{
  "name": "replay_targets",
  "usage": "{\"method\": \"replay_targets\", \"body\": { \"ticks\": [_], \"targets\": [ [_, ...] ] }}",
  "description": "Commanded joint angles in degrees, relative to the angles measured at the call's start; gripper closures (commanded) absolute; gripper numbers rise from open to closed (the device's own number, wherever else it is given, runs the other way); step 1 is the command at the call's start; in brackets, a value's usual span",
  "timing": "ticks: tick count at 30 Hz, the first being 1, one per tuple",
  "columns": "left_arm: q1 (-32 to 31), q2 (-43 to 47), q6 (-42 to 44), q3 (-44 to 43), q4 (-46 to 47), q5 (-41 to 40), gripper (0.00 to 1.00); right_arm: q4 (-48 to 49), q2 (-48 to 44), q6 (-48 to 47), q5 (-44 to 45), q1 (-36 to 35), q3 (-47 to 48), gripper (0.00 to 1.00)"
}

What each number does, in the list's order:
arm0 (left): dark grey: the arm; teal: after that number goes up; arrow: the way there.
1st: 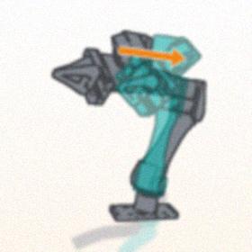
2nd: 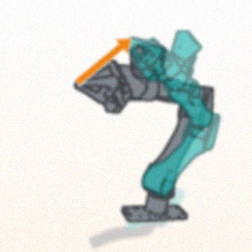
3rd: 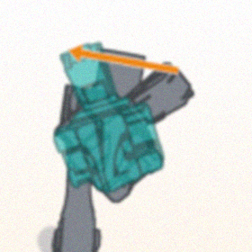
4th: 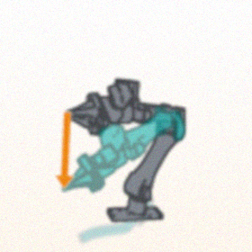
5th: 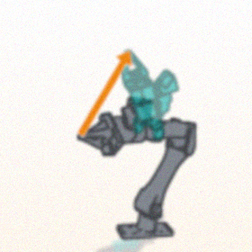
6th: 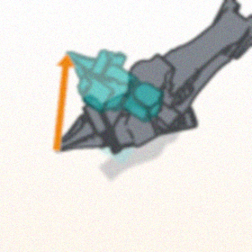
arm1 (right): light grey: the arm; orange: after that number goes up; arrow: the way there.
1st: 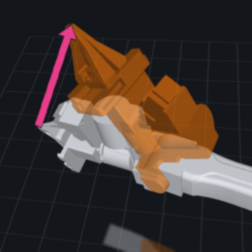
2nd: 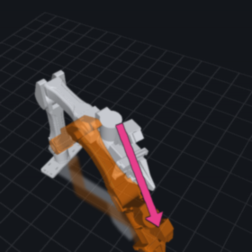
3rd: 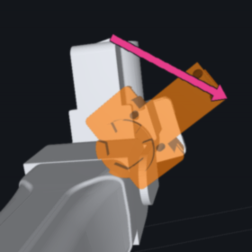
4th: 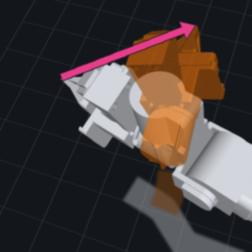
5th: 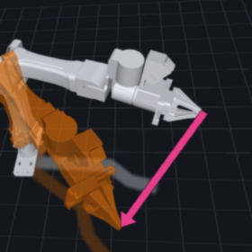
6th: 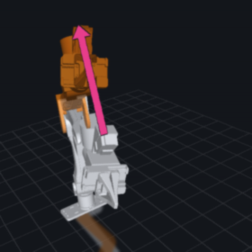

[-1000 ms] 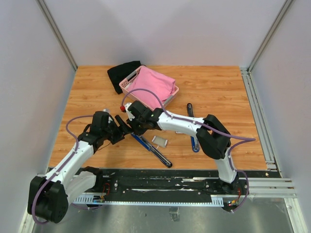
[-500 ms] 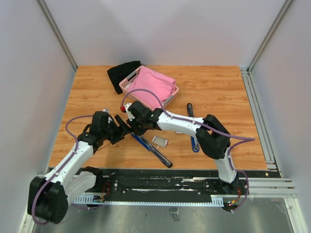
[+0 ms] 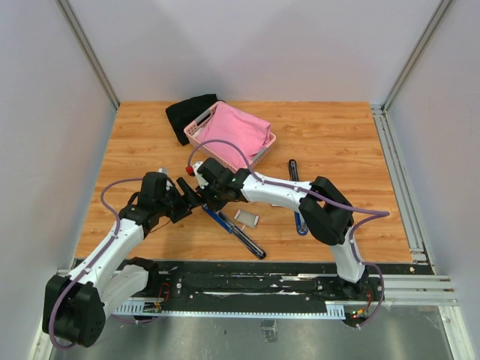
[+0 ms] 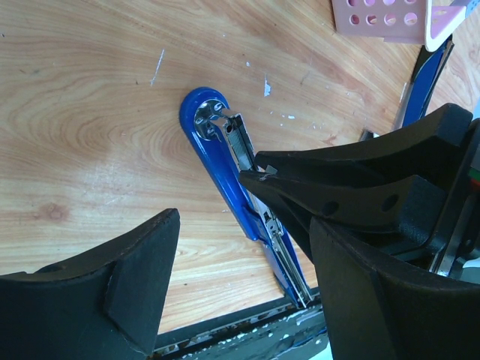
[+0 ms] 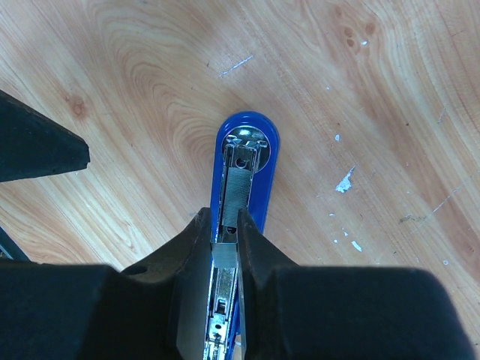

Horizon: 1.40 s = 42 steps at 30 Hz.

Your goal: Load the staples into the stapler

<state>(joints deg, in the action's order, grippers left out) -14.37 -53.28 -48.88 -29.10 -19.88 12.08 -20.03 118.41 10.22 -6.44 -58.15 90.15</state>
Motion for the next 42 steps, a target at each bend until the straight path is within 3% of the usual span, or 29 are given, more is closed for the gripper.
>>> {"method": "replay_targets", "body": {
  "ticks": [1,19,42],
  "targets": [
    [0.66,0.98,0.43,0.45,1.35,-0.39,0.25,-0.81,1.09,-1.0,-0.55,-0.41,-1.24,0.89],
    [0.77,1.6,0.99,0.53,1.25,0.01,0.25,0.02,-1.62,-2.18,-0.39,-0.47,-6.06,0.9],
    [0.84,1.84,2.62,0.69,1.09,1.64,0.25,-0.89,-3.65,-9.5,-3.04,-0.66,-5.08,0.9]
  ]
}}
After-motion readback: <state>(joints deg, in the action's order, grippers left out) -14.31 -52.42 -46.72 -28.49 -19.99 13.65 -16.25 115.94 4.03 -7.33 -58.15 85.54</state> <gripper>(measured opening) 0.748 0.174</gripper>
